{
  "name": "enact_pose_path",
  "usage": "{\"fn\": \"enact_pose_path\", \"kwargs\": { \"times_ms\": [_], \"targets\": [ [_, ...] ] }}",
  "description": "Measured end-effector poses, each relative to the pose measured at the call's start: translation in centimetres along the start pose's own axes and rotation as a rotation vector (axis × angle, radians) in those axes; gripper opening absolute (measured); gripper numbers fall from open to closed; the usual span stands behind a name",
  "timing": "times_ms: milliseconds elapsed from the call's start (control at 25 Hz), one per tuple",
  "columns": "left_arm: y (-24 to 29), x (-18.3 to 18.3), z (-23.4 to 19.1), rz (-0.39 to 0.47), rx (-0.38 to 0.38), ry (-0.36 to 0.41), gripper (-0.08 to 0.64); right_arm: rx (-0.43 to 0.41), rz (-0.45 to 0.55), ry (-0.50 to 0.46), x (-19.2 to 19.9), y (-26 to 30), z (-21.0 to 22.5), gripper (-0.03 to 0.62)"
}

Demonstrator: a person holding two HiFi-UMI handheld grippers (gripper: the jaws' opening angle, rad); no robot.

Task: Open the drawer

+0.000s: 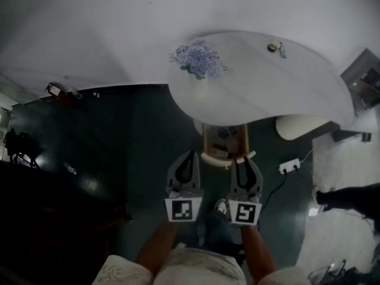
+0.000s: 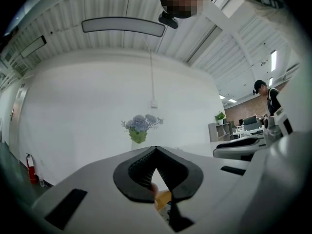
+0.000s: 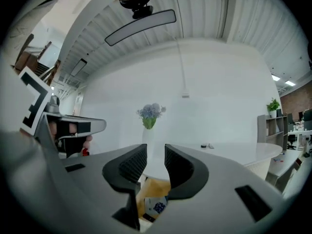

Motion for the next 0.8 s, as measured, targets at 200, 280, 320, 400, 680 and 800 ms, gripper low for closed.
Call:
{"fn": "enact_pose_path", "kwargs": {
  "times_ms": [200,280,320,400,680,800],
  "targets": [
    [-0.9,-3.8,0.2,0.027,0.020,0.043,-0.005,-0.024,0.060,-0.007,-5.5,-0.6,0.1,0.117],
    [-1.2,-4.9,0.5,0.026,0.019,0.035,-0.005,-0.036,0.078,-0.015,-7.3,-0.9,0.0,0.117],
    [-1.4,-5.5,0.7,0.027,0.023,0.042,-0.005,-0.042,0.089,-0.018,-8.1,-1.1,0.0,0.116],
    [-1.9,-6.3,1.1,0.032,0.032,0.063,-0.005,-0.048,0.113,-0.014,-9.4,-1.6,0.0,0.115],
    [-2.5,-7.8,1.6,0.050,0.044,0.053,-0.005,-0.034,0.139,0.004,-11.4,-2.9,0.6,0.028],
    [-2.7,-8.2,1.8,0.059,0.050,0.047,-0.005,-0.041,0.149,0.006,-11.7,-3.2,0.5,0.006]
  ]
}}
Point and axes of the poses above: the fingertips, and each gripper's own axes: y forward along the fingers, z to its right, x out of its underside, the point moved 4 cm from there along -y, backward along the fingers, and after that the axes turned 7 degrees about x, right-handed, at the moved point
